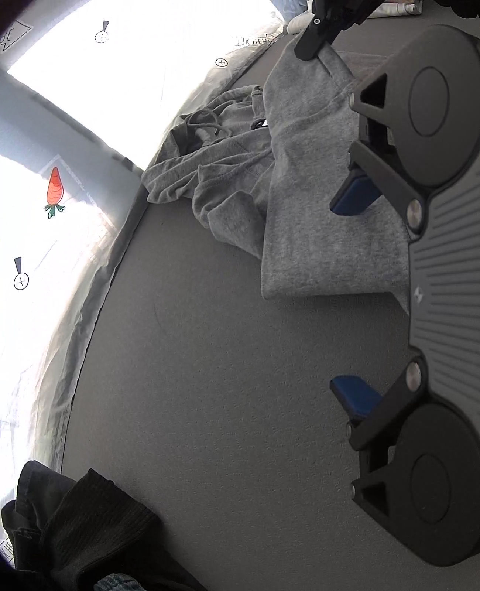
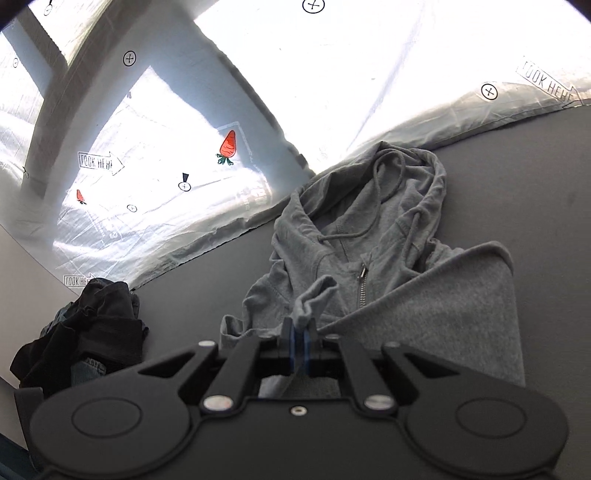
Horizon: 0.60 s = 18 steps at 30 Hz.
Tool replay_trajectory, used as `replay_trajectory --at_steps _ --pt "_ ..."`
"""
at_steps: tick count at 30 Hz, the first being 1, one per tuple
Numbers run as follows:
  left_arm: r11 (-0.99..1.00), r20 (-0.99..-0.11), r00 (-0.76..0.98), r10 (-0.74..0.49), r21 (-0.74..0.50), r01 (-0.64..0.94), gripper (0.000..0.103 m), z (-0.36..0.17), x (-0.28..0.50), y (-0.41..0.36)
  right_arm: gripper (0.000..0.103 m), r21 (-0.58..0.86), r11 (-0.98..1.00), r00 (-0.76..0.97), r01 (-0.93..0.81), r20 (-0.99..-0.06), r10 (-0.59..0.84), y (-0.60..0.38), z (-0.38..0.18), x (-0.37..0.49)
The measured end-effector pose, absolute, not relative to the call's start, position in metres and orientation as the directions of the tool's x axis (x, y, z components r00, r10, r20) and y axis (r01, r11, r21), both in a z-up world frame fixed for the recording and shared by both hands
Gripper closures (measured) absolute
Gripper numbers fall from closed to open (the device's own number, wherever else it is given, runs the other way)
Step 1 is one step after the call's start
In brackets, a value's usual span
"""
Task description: Fold clothes
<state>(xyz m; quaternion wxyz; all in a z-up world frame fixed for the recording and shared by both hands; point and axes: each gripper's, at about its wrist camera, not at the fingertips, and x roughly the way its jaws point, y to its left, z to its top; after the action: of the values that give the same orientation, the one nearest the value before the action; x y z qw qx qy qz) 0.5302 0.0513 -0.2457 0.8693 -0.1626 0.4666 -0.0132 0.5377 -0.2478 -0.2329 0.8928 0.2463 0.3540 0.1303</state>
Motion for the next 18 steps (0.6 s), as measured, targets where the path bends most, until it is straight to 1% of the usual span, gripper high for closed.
replay_trajectory --at_steps 8,13,18 --pt "0.977 -0.821 0.544 -0.170 -0.213 -0.016 0.010 -0.247 0.537 0.012 0.098 0.428 0.904 0.740 -0.009 -0.605 0.294 -0.279 -0.242 0.503" --pt "0.985 -0.834 0.526 -0.167 -0.161 0.057 0.010 -0.252 0.536 -0.009 0.098 0.403 0.914 0.737 0.043 -0.631 0.243 -0.294 -0.250 0.486" --pt "0.988 -0.845 0.513 -0.152 -0.126 0.085 0.009 -0.259 0.534 -0.021 0.098 0.345 0.936 0.715 0.074 -0.673 0.191 -0.295 -0.261 0.474"
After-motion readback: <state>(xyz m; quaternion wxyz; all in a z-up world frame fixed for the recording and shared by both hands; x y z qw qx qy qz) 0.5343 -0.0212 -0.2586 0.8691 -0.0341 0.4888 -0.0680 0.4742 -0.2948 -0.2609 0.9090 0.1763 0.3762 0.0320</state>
